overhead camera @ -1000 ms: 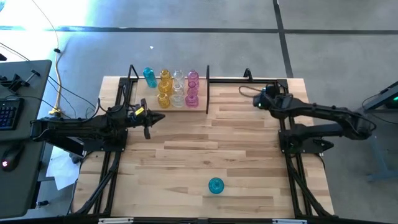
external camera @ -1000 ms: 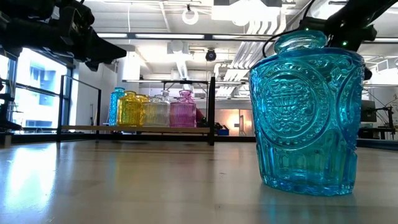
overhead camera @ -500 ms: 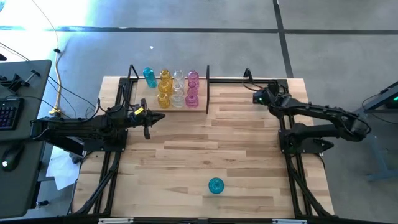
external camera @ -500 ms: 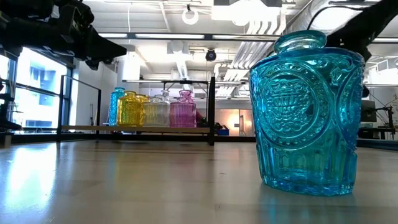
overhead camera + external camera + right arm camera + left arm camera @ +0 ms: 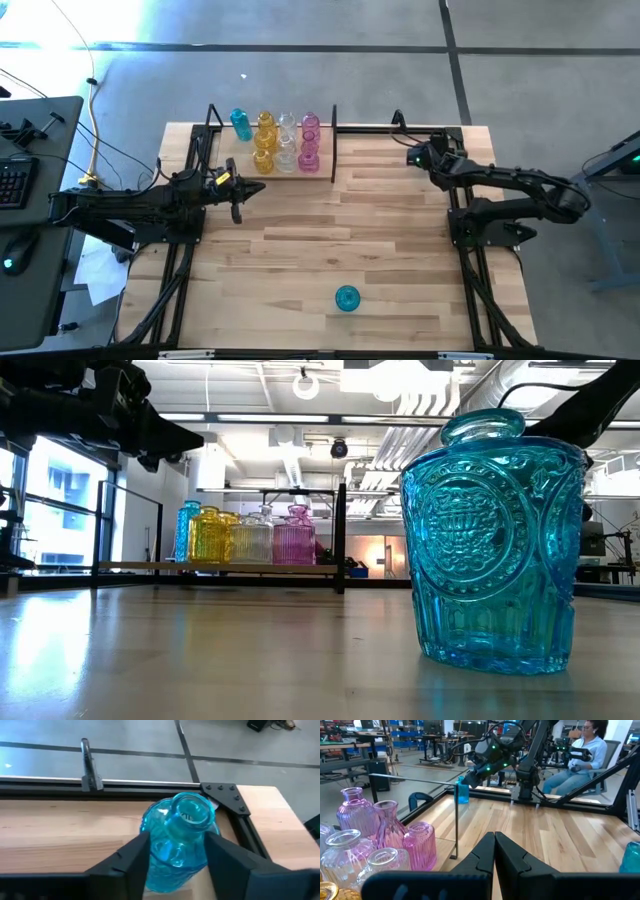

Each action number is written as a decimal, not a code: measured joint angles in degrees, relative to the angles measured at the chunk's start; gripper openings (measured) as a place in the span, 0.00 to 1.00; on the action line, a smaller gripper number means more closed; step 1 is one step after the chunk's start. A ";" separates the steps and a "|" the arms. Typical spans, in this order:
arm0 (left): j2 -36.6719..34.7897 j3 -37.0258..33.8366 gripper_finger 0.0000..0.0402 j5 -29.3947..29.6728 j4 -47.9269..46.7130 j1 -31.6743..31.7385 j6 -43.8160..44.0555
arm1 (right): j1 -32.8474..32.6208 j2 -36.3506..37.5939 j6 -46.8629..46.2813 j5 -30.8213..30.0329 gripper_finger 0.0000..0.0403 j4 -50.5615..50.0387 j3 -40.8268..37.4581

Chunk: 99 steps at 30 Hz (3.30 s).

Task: Sort vases onto shelf
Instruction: Put the right blue vase on the shelf

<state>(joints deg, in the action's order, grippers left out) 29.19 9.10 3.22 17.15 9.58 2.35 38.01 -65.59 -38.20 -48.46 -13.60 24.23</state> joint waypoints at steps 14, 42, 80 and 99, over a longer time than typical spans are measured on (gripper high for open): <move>0.00 0.00 0.01 0.00 0.00 0.00 0.43 | 0.58 -0.25 10.92 1.74 0.02 1.79 -0.09; 0.00 0.00 0.01 0.39 -0.17 0.02 0.61 | 3.08 4.08 -1.85 3.87 0.56 -12.01 6.75; 0.00 0.00 0.01 0.39 -0.17 0.02 0.61 | 6.77 -8.71 3.35 -0.05 0.22 0.00 6.88; 0.00 0.00 0.01 0.38 -0.16 0.02 0.61 | -12.94 -2.94 8.74 9.99 0.23 -0.42 6.69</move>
<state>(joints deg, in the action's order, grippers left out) 29.19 9.10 3.60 16.99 9.61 2.96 25.08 -68.53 -29.46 -38.47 -14.02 30.92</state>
